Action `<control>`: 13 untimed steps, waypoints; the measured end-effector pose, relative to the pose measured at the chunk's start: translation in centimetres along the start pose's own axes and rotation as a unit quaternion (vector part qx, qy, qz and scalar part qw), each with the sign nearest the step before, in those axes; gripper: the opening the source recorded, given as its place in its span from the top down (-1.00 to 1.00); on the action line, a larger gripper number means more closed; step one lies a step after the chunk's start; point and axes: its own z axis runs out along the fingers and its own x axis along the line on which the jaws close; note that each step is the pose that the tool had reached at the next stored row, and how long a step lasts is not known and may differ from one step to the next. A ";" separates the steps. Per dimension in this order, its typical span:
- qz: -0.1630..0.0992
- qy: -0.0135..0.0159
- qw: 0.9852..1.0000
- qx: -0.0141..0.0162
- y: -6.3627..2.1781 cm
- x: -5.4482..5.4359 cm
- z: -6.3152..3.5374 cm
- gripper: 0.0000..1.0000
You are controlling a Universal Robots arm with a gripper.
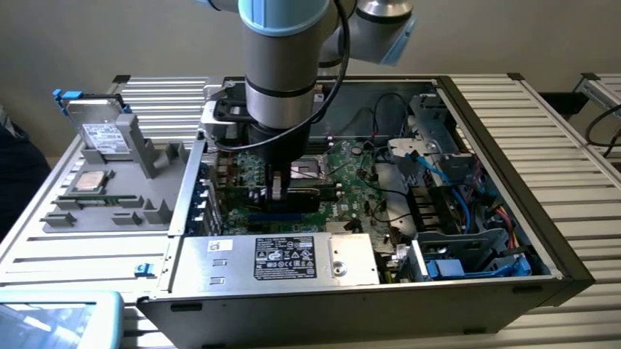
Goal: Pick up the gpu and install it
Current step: 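Insert the gpu into the slot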
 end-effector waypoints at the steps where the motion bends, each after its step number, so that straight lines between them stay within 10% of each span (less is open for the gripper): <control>1: 0.000 0.000 1.000 0.000 0.01 0.0 0.01 0.44; 13: 0.000 0.001 1.000 -0.001 0.02 -0.2 0.08 0.44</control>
